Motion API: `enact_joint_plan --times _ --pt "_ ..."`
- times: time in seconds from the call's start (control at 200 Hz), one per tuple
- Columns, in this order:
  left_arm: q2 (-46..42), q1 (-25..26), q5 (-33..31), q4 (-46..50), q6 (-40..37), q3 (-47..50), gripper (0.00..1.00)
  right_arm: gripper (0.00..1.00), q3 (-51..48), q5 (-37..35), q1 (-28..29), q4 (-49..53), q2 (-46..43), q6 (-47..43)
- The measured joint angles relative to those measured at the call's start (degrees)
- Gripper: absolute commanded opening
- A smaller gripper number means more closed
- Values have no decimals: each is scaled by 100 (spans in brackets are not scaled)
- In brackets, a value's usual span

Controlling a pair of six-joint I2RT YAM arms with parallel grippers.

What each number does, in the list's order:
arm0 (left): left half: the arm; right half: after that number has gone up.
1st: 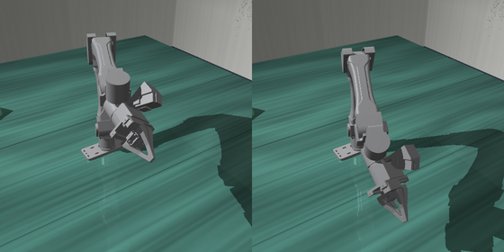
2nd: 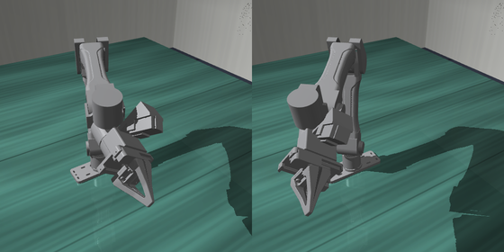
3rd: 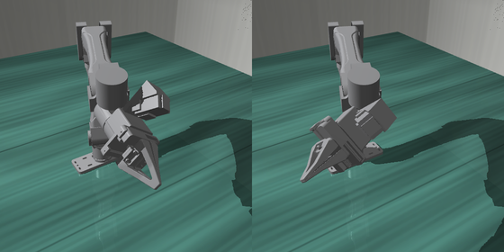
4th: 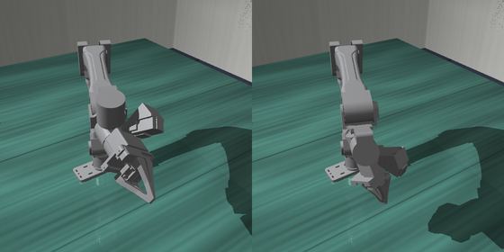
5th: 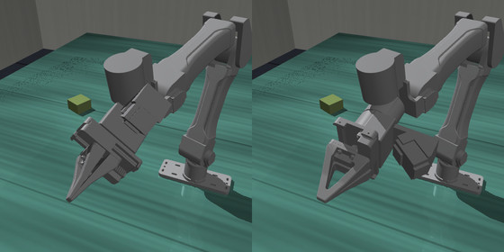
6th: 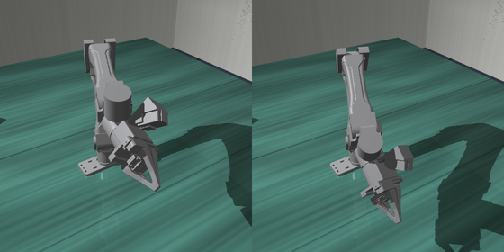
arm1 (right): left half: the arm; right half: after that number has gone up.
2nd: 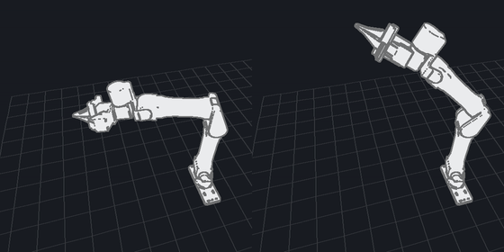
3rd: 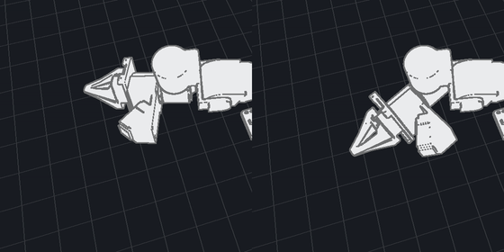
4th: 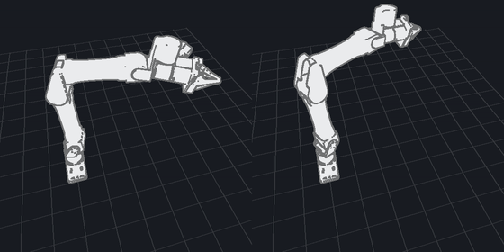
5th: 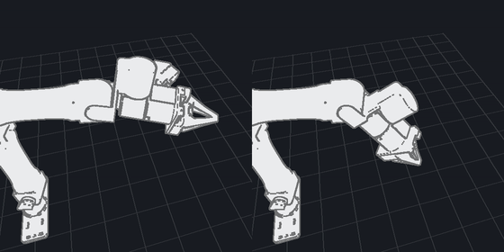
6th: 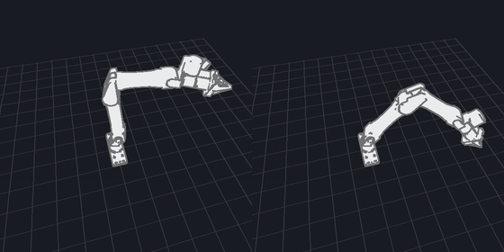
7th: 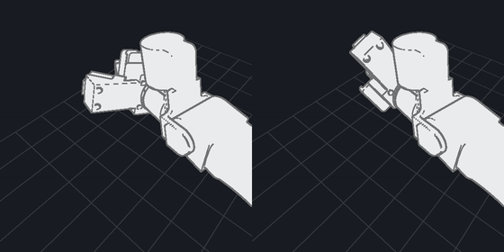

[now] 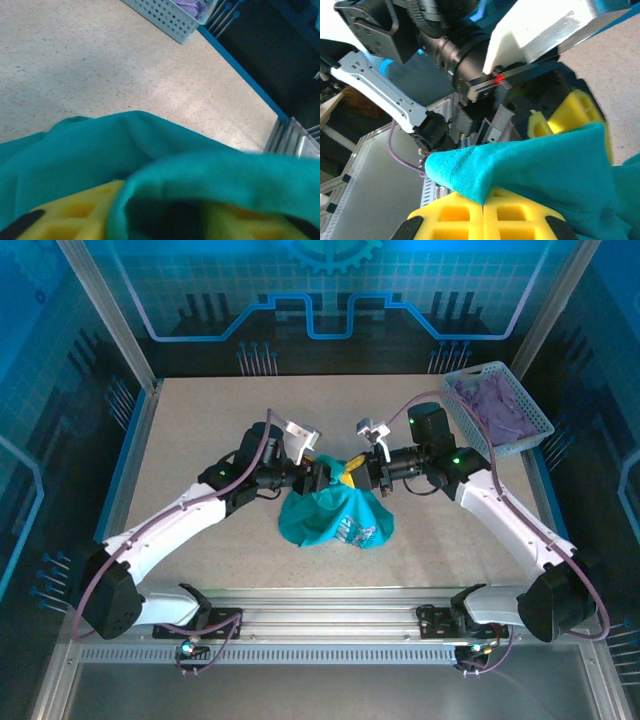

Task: Fold the inside-out t-shirt

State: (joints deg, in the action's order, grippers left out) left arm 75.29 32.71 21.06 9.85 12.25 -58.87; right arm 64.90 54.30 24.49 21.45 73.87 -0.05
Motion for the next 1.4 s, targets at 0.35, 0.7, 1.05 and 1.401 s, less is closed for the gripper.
enact_joint_plan --times 0.35,0.7,1.05,1.401 --pt "-822 -605 2173 -2909 2457 1268 0 21 -352 -2310 -160 -168 -254 1091" --pt "-1016 -675 2361 -3324 2940 1335 0 44 -470 -3877 363 203 -850 804" --pt "-1016 -675 2312 -2959 2769 1335 0 55 -380 -4741 1119 238 -1137 -385" --pt "-1043 -675 1784 -2382 2365 1327 4 0 111 -4138 1220 245 -282 -623"
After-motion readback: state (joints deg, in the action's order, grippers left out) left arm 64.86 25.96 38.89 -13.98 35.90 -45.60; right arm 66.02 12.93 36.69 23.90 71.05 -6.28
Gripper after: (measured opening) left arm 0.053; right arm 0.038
